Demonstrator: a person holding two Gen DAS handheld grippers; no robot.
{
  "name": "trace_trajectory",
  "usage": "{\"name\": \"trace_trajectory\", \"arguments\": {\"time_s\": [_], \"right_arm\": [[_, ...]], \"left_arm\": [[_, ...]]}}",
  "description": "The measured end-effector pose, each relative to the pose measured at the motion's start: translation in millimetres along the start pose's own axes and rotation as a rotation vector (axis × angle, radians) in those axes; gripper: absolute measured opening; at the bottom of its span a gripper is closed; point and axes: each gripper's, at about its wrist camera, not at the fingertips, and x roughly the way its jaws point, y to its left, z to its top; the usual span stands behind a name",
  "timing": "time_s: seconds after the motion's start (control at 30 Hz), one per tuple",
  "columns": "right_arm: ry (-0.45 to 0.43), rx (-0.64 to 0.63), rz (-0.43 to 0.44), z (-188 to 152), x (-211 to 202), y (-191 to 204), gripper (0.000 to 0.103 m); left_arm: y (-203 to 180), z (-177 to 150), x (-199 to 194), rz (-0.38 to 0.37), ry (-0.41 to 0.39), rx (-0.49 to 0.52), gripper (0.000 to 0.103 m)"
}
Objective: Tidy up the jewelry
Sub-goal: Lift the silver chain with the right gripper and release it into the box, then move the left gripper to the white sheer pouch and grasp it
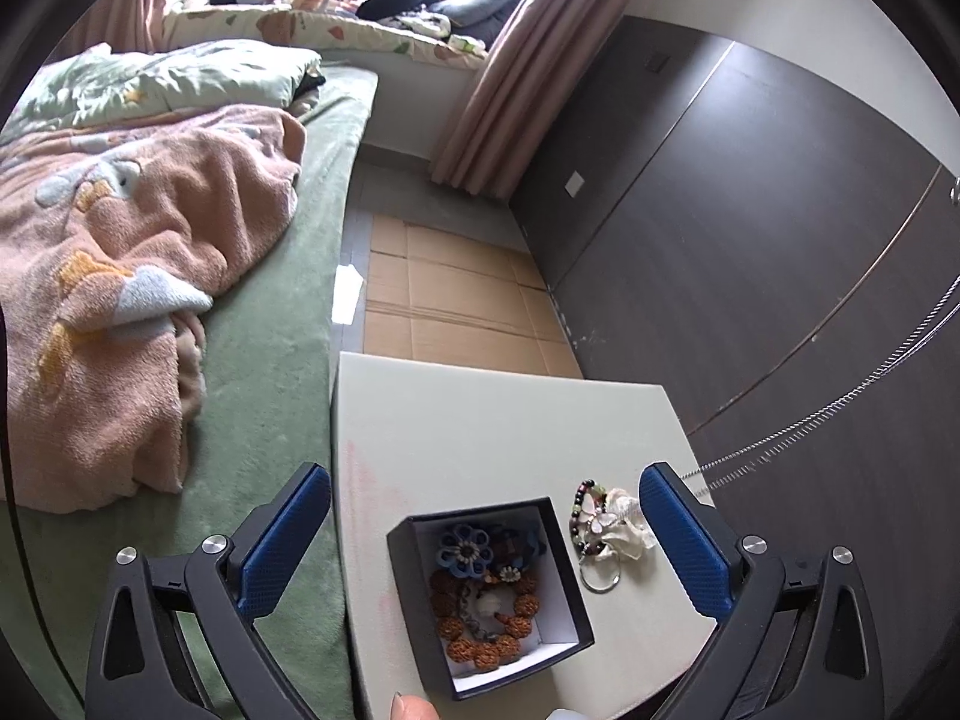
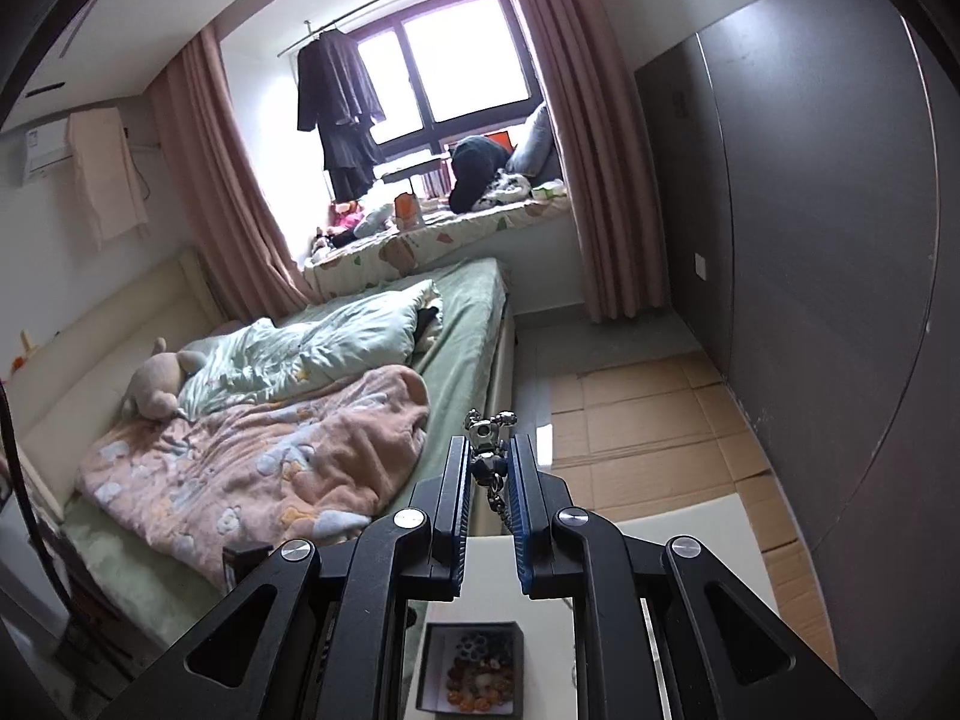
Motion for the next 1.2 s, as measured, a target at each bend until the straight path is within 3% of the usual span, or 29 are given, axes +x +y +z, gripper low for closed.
{"name": "trace_trajectory", "arguments": {"time_s": [0.17, 0.5, 0.6, 0.8, 0.83, 0.9, 0.97, 1.13, 1.2], "right_arm": [[-0.024, -0.037, 0.022, 12.5, -5.4, 28.3, 0.014], [0.003, -0.079, 0.077, 5.1, 7.7, 60.0, 0.014], [0.052, -0.069, 0.097, -7.7, 22.0, 58.4, 0.014], [0.249, -0.041, 0.125, -59.5, 71.9, 47.9, 0.015], [0.28, -0.032, 0.122, -67.6, 79.9, 43.3, 0.021], [0.318, -0.004, 0.109, -79.2, 89.7, 29.7, 0.046], [0.323, 0.022, 0.092, -86.2, 93.8, 15.2, 0.055], [0.341, 0.065, 0.065, -94.0, 96.8, -19.8, 0.057], [0.343, 0.08, 0.055, -95.2, 96.2, -31.8, 0.064]], "left_arm": [[7.0, 0.7, -5.8, 0.033, -0.026, 0.005, 0.103], [16.0, -0.7, -15.6, 0.008, -0.075, 0.002, 0.103], [23.0, 1.1, -15.5, -0.001, -0.057, -0.031, 0.103], [26.9, 2.4, -18.2, 0.048, -0.058, -0.016, 0.103], [27.1, 2.5, -18.2, 0.053, -0.055, -0.011, 0.103], [26.8, 2.2, -18.1, 0.06, -0.049, -0.004, 0.103], [24.7, 2.2, -16.7, 0.071, -0.044, -0.003, 0.103], [9.8, 3.6, -9.9, 0.08, -0.03, 0.001, 0.102], [-1.1, 2.9, -5.1, 0.08, -0.023, 0.02, 0.102]]}}
